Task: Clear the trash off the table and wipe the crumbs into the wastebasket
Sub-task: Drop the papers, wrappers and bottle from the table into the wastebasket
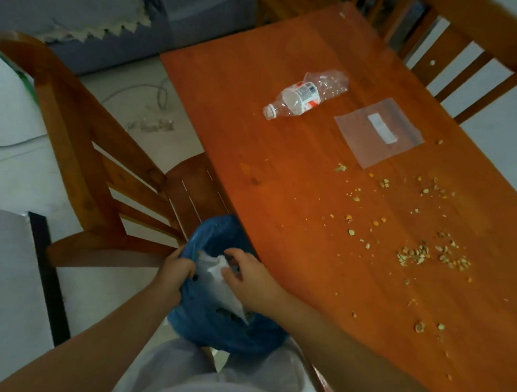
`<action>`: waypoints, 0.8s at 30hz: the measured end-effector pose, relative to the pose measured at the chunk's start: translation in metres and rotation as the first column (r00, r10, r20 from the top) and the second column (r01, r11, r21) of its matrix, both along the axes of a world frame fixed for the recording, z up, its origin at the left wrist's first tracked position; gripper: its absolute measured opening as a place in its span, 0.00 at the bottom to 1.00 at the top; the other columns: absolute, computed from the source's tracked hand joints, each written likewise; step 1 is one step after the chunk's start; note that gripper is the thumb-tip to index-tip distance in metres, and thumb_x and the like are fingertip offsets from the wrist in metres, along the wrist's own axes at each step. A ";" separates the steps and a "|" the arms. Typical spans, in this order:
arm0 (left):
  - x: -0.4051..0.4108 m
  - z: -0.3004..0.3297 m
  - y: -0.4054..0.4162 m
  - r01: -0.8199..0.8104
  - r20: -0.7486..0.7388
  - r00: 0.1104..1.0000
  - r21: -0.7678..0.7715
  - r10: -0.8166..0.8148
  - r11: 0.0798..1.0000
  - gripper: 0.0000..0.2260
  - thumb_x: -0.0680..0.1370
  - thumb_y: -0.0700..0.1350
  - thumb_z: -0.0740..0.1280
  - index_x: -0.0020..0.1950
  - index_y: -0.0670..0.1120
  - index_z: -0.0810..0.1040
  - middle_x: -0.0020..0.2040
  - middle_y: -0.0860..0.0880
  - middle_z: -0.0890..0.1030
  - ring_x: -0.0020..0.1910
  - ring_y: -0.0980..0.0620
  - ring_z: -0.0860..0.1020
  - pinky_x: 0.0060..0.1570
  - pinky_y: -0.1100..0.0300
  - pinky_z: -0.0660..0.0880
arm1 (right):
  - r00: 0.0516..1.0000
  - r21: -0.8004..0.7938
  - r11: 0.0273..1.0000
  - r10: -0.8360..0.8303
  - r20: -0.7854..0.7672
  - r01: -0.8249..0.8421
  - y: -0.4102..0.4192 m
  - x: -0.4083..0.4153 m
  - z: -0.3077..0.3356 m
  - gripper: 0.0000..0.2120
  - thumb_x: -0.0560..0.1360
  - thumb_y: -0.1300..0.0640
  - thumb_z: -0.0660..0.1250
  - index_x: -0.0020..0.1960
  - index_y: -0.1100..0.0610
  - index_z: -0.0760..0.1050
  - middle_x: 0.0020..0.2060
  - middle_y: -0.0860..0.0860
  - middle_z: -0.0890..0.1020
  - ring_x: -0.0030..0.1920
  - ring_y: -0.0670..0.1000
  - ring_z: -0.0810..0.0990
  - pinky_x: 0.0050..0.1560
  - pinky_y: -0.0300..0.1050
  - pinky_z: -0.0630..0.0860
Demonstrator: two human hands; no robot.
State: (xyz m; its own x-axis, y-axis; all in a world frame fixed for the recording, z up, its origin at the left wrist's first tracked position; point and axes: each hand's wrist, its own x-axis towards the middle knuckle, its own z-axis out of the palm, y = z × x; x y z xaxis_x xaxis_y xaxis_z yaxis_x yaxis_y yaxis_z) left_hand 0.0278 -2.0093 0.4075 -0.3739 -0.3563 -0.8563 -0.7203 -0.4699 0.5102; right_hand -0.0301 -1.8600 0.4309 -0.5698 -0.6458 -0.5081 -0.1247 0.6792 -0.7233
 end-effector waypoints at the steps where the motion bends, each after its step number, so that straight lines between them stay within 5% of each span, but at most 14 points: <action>1: 0.000 0.002 0.000 0.000 0.003 1.000 0.002 0.000 1.000 0.32 0.68 0.25 0.51 0.68 0.45 0.72 0.54 0.37 0.79 0.50 0.37 0.77 0.40 0.51 0.74 | 0.998 0.014 0.999 0.050 0.035 -0.050 0.000 -0.010 0.004 0.19 0.79 0.50 0.58 0.68 0.55 0.67 0.61 0.55 0.75 0.58 0.52 0.75 0.54 0.40 0.70; 4: -0.002 0.004 0.000 -0.014 0.007 1.000 0.036 0.014 0.999 0.34 0.68 0.24 0.50 0.70 0.47 0.70 0.57 0.37 0.78 0.52 0.36 0.77 0.39 0.52 0.76 | 1.000 -0.052 0.999 -0.001 -0.027 -0.001 0.010 -0.073 0.035 0.14 0.79 0.52 0.57 0.62 0.54 0.73 0.55 0.51 0.80 0.50 0.49 0.80 0.53 0.41 0.76; 8: -0.008 0.013 0.005 -0.022 0.000 1.000 0.074 0.022 0.997 0.33 0.69 0.24 0.49 0.70 0.46 0.70 0.49 0.40 0.78 0.45 0.40 0.77 0.36 0.54 0.75 | 0.842 -0.048 0.956 -0.277 -0.462 0.288 0.045 -0.215 0.042 0.15 0.79 0.55 0.58 0.64 0.57 0.71 0.61 0.56 0.76 0.56 0.53 0.77 0.57 0.47 0.74; 10: -0.013 0.015 0.008 -0.025 0.011 1.000 0.078 0.024 0.997 0.33 0.70 0.23 0.49 0.69 0.48 0.71 0.47 0.41 0.78 0.44 0.40 0.77 0.34 0.54 0.75 | 0.766 0.058 0.914 -0.301 -0.568 0.402 0.062 -0.277 0.025 0.23 0.77 0.52 0.61 0.69 0.60 0.63 0.68 0.60 0.68 0.65 0.61 0.70 0.63 0.56 0.70; 14: -0.018 0.011 0.009 -0.031 0.056 0.998 0.058 0.028 0.998 0.34 0.69 0.23 0.50 0.68 0.49 0.71 0.49 0.39 0.79 0.44 0.38 0.78 0.33 0.54 0.75 | 0.805 0.333 0.827 -0.219 -0.552 0.453 0.078 -0.326 -0.022 0.36 0.76 0.43 0.60 0.75 0.61 0.49 0.75 0.60 0.51 0.75 0.61 0.49 0.72 0.62 0.54; 19: -0.019 0.010 0.011 -0.035 0.072 0.997 0.040 0.032 0.999 0.32 0.69 0.23 0.50 0.63 0.51 0.72 0.49 0.39 0.79 0.45 0.38 0.78 0.34 0.55 0.75 | 0.666 0.296 0.822 -0.130 -0.734 0.487 0.085 -0.316 -0.034 0.24 0.75 0.68 0.53 0.70 0.58 0.63 0.62 0.62 0.72 0.62 0.65 0.71 0.60 0.62 0.70; 21: -0.018 0.011 0.011 -0.039 0.063 0.997 0.040 0.037 0.998 0.31 0.68 0.23 0.50 0.63 0.49 0.73 0.50 0.38 0.79 0.46 0.37 0.78 0.37 0.52 0.76 | 0.637 0.176 0.805 -0.294 -0.712 0.567 0.092 -0.316 -0.024 0.24 0.75 0.71 0.52 0.67 0.56 0.68 0.55 0.63 0.78 0.54 0.64 0.78 0.50 0.58 0.76; 24: -0.018 0.012 0.013 -0.048 0.049 0.998 0.050 0.046 0.998 0.31 0.69 0.23 0.50 0.64 0.49 0.73 0.49 0.39 0.79 0.46 0.38 0.77 0.39 0.51 0.76 | 0.494 -0.118 0.743 -0.546 -0.677 0.659 0.094 -0.305 -0.004 0.16 0.75 0.65 0.56 0.60 0.56 0.73 0.52 0.58 0.81 0.52 0.59 0.80 0.49 0.56 0.77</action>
